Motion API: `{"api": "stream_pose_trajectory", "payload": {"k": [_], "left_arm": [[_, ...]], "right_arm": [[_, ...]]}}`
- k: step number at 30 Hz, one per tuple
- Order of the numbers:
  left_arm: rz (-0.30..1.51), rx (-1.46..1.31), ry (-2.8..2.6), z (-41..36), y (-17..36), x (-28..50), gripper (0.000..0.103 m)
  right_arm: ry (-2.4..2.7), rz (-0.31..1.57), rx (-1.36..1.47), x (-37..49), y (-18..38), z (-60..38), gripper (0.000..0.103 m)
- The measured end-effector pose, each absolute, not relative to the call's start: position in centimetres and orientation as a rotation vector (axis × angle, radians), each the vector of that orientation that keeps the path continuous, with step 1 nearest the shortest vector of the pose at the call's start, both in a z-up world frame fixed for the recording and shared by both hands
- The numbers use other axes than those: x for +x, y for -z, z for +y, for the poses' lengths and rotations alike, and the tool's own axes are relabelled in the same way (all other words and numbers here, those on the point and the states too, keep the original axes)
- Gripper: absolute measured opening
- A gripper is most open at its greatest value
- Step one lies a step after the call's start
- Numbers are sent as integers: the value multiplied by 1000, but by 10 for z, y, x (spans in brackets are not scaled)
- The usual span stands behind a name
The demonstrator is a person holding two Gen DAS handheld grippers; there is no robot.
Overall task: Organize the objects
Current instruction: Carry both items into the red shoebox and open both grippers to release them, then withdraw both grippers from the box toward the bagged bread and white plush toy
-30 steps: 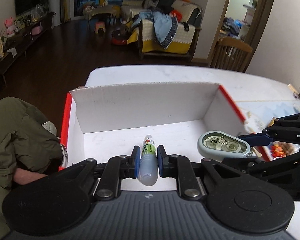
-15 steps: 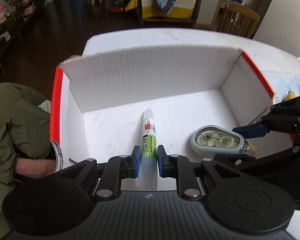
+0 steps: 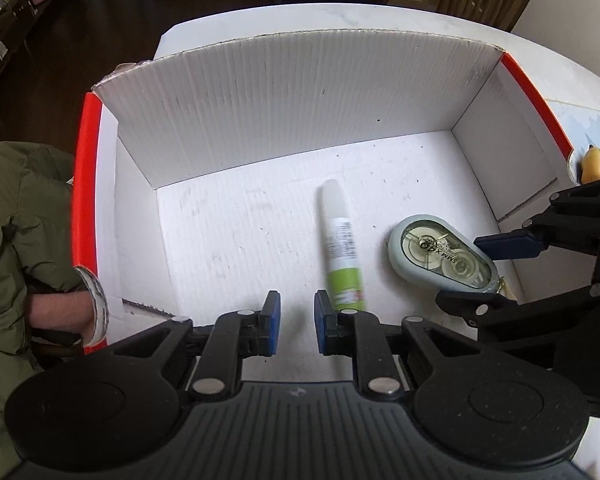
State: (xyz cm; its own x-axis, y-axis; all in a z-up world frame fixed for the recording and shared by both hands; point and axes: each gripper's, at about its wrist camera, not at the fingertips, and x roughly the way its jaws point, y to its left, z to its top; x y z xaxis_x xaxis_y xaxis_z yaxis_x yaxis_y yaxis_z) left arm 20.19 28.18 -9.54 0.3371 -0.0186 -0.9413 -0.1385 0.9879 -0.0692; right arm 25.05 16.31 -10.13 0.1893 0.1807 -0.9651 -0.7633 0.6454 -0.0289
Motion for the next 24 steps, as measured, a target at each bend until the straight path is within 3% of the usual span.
{"api": "stream_pose_trajectory", "payload": {"k": [5,9,17,22,24], "left_arm": [[1178,-138,-68,278,84,196,17],[1129,-121,-75,272,71,187,28],[1011,-80,-58,246,27,160,29],[964,-84,-37,224,7,143,30],[947,-92,-18,214,0,137,43]], "right_arm": [[-748,1174,-554,246,88,152,44],[-781,1139,-518,240,72,138,50],[-849,1013,-425,218,22,96,61],[-853,964,-367,206,-2,66,63],[-850,939,-347,201,-10,55,63]]}}
